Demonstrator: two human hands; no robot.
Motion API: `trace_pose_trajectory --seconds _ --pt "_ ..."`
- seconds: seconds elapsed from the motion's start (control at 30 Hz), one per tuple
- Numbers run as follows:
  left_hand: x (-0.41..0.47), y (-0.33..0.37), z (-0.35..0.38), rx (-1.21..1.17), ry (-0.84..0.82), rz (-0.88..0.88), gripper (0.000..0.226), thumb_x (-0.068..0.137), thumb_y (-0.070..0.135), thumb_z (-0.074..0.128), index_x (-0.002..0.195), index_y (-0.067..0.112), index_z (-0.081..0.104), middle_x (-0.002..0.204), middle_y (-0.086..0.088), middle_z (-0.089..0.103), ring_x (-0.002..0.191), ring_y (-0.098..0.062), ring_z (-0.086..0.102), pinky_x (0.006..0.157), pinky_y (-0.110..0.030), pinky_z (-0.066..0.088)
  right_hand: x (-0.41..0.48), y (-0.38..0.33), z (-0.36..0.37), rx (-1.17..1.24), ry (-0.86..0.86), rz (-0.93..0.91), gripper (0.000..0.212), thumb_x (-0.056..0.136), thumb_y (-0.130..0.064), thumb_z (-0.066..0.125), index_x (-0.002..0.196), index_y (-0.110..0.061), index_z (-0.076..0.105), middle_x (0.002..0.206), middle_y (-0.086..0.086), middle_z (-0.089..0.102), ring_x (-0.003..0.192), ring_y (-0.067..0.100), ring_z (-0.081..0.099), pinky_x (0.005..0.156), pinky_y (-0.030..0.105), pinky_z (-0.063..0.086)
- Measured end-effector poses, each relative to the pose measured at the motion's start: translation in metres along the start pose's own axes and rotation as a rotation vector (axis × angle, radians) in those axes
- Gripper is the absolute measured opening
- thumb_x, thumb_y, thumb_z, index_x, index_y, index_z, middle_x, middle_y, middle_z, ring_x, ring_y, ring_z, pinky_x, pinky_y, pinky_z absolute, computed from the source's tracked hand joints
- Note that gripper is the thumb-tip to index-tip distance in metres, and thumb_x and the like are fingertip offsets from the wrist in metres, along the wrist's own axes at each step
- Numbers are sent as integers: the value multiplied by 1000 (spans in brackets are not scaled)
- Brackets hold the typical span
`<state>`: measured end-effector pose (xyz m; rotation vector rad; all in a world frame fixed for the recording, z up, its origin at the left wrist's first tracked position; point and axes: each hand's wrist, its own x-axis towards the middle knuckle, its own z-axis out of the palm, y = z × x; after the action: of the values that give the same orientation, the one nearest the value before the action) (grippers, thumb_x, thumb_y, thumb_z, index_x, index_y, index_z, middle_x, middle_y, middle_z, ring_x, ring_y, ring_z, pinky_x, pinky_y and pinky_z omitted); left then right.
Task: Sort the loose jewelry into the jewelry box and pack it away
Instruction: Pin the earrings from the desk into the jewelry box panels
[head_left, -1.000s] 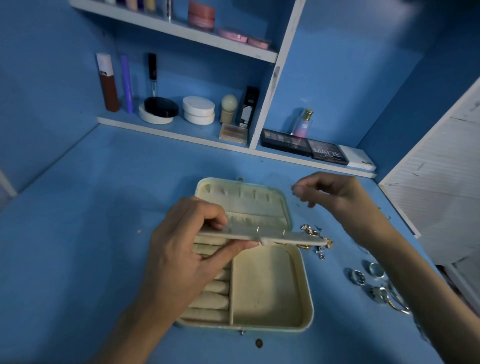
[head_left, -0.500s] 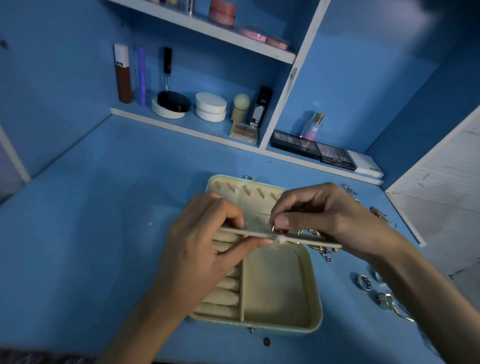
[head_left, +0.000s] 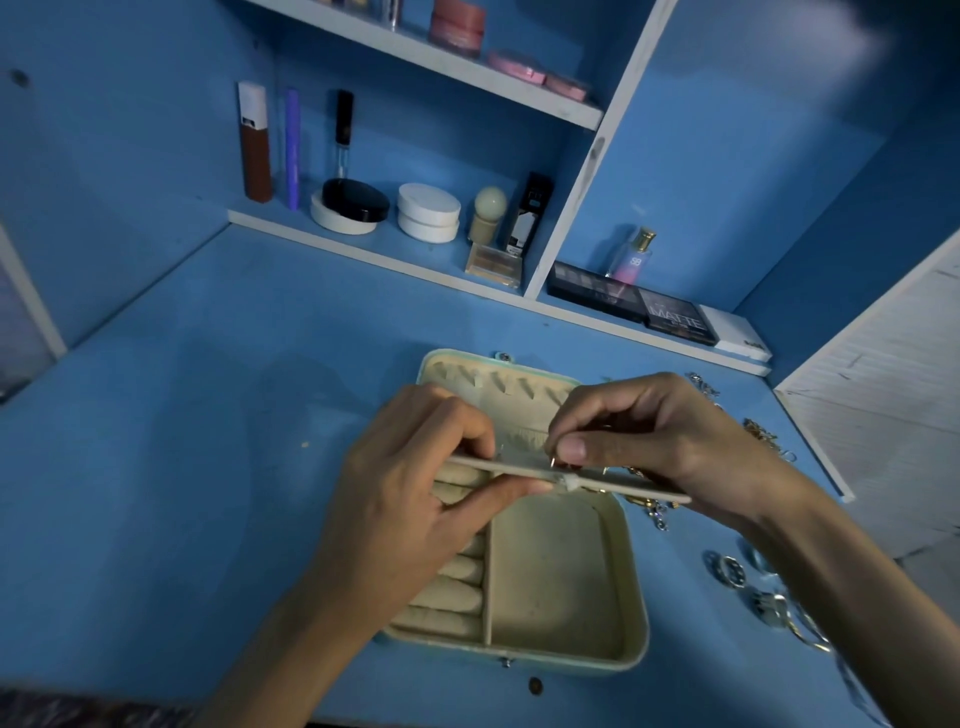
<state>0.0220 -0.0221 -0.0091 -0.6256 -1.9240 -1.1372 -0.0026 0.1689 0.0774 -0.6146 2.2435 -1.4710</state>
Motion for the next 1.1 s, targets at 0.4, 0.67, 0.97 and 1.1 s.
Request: trace_pose_trajectory --seconds 0.4,0.67,0.97,1.1 --pt "0 0 0 15 -14 22 35 80 45 68 81 19 44 75 1 52 72 -9 47 67 -13 38 5 -12 -8 -188 -158 16 8 79 -14 68 83 -18 73 82 2 69 75 11 63 69 19 46" --pt "-1 0 0 4 -22 18 34 79 43 69 82 20 44 81 7 48 73 -9 46 67 -14 38 18 -23 -13 -233 -295 82 9 79 -6 66 82 -14 70 77 1 67 69 9 59 67 17 45" --pt "-1 0 -1 22 -44 24 34 85 50 60 82 21 43 82 9 44 72 -7 44 67 -12 37 12 -21 -5 -398 -243 34 6 79 -16 64 81 -19 69 81 -1 66 75 13 59 77 30 50" --pt "3 1 1 20 -23 -10 35 79 48 67 81 21 44 78 8 48 72 -6 46 69 -10 37 -3 -13 -10 -226 -72 13 13 82 -25 65 93 -18 70 86 -2 68 80 13 61 74 26 48"
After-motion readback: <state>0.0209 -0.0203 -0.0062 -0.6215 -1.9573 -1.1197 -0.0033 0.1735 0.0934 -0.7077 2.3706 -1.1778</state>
